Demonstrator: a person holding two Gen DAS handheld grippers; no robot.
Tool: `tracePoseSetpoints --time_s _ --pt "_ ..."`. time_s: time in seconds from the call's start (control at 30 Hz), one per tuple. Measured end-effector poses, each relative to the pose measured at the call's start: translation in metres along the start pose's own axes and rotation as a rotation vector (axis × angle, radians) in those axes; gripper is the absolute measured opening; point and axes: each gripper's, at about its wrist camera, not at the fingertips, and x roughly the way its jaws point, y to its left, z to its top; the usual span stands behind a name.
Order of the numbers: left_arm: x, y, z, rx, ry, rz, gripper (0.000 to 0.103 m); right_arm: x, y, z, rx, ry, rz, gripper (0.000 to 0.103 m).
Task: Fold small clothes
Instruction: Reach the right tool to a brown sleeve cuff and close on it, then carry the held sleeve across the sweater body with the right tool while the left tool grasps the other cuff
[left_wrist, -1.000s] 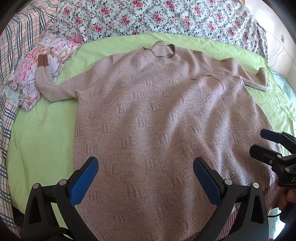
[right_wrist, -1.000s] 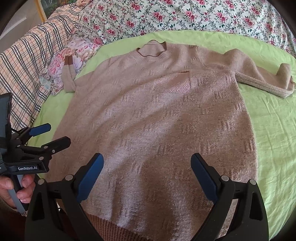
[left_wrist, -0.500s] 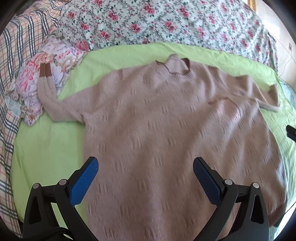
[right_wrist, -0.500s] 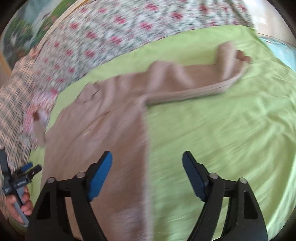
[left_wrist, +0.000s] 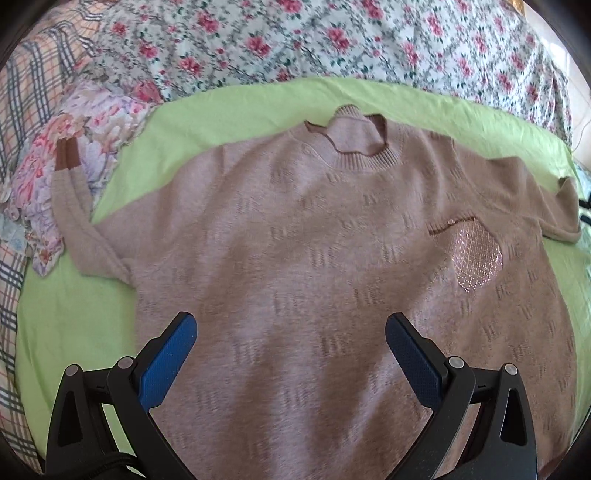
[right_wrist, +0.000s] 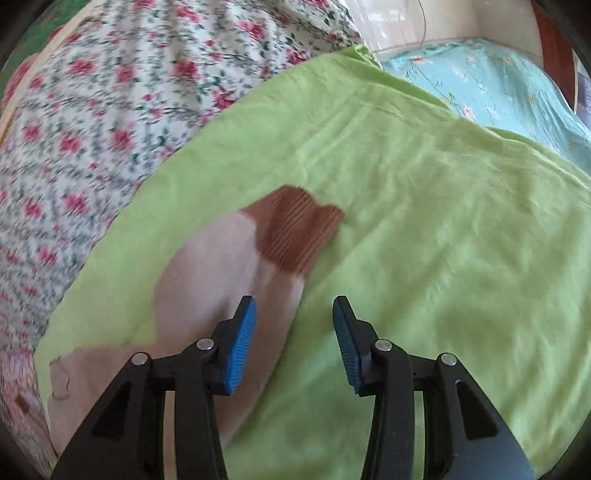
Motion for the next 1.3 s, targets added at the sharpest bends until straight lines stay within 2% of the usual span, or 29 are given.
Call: tracePoseSetpoints --time_s 0.07,0.1,0.13,0.2,0.33,0.43,0.53,0.7,0.9,1.0,1.13,1.17,1.3 --pt "0.006 -0.007 0.000 0.005 0.018 -0.012 0.102 0.014 -0.003 0.007 0.007 0.012 -0.021 0.035" --pt "0.008 -0.009 -0.001 0.008 0.026 -0.015 0.102 0.014 -0.003 0.009 0.008 0.012 -0.006 0.026" --pt "0.010 -0.012 -0.001 0.009 0.032 -0.020 0.102 0.011 -0.002 0.009 0.010 0.015 0.034 0.007" --pt "0.010 -0.015 -0.003 0.015 0.032 -0.028 0.102 -0.008 0.001 0.006 0.005 -0.013 0.066 0.007" --pt "0.007 -0.014 -0.005 0.011 0.026 -0.047 0.102 -0.060 0.032 -0.015 -0.067 -0.056 0.148 0.007" --pt "0.002 -0.009 -0.006 -0.006 0.011 -0.066 0.102 -0.086 0.073 -0.037 -0.140 -0.051 0.229 0.006" --pt "-0.005 -0.003 -0.010 -0.022 -0.004 -0.077 0.102 -0.095 0.124 -0.068 -0.201 0.004 0.356 0.006" --pt "-0.014 0.017 -0.015 -0.067 -0.025 -0.086 0.102 -0.074 0.236 -0.139 -0.316 0.149 0.555 0.006" --pt "-0.012 0.054 -0.020 -0.138 -0.033 -0.123 0.102 -0.038 0.346 -0.230 -0.405 0.339 0.682 0.006" --pt "-0.008 0.071 -0.023 -0.181 -0.029 -0.171 0.102 -0.025 0.375 -0.277 -0.446 0.399 0.714 0.006" --pt "0.002 0.089 -0.027 -0.247 -0.016 -0.244 0.102 -0.001 0.396 -0.325 -0.489 0.490 0.704 0.006" --pt "0.006 0.092 -0.027 -0.260 -0.013 -0.258 0.102 0.006 0.398 -0.332 -0.494 0.515 0.700 0.006" --pt "0.023 0.101 -0.020 -0.294 0.010 -0.328 0.102 0.021 0.391 -0.346 -0.451 0.601 0.687 0.018"
